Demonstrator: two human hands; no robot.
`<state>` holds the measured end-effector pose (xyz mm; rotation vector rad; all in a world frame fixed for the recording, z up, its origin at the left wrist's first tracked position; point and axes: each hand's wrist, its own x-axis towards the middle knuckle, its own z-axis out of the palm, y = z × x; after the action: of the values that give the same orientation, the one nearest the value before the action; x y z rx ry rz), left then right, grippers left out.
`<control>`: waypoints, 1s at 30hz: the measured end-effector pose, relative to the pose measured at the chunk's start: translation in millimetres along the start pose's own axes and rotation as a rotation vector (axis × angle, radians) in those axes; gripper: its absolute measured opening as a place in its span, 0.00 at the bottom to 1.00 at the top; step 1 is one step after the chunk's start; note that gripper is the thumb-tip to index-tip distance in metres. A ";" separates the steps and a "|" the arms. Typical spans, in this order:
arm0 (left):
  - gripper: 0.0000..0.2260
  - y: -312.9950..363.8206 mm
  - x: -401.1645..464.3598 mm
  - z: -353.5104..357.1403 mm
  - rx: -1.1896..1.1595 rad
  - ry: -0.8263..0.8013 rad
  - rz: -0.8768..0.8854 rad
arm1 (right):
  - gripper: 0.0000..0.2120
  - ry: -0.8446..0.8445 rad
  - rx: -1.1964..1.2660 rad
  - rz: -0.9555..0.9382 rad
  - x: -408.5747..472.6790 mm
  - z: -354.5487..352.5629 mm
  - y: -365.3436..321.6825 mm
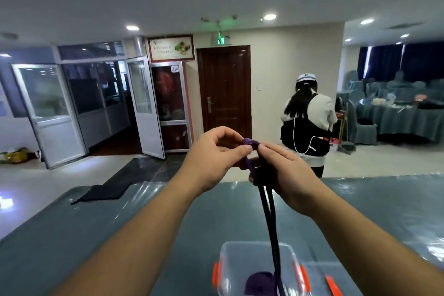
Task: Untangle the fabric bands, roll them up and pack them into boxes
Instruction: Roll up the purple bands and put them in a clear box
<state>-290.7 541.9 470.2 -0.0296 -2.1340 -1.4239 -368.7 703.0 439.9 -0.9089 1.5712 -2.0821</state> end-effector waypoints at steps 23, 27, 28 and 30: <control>0.09 51.7 33.7 -35.4 0.700 -0.259 0.571 | 0.11 0.024 -0.243 -0.091 -5.6 13.4 -40.9; 0.08 53.3 35.7 -37.2 0.728 -0.219 0.678 | 0.09 -0.012 -0.293 -0.100 -7.9 8.4 -49.9; 0.08 52.3 35.9 -36.9 0.735 -0.203 0.707 | 0.10 -0.023 -0.285 -0.094 -8.6 6.8 -50.7; 0.08 49.2 36.7 -35.9 0.748 -0.159 0.762 | 0.11 -0.038 -0.251 -0.081 -9.2 3.8 -52.6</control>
<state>-289.9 522.1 538.4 -0.6078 -2.2749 -0.1755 -355.2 722.2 488.0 -1.1074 1.8326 -1.9360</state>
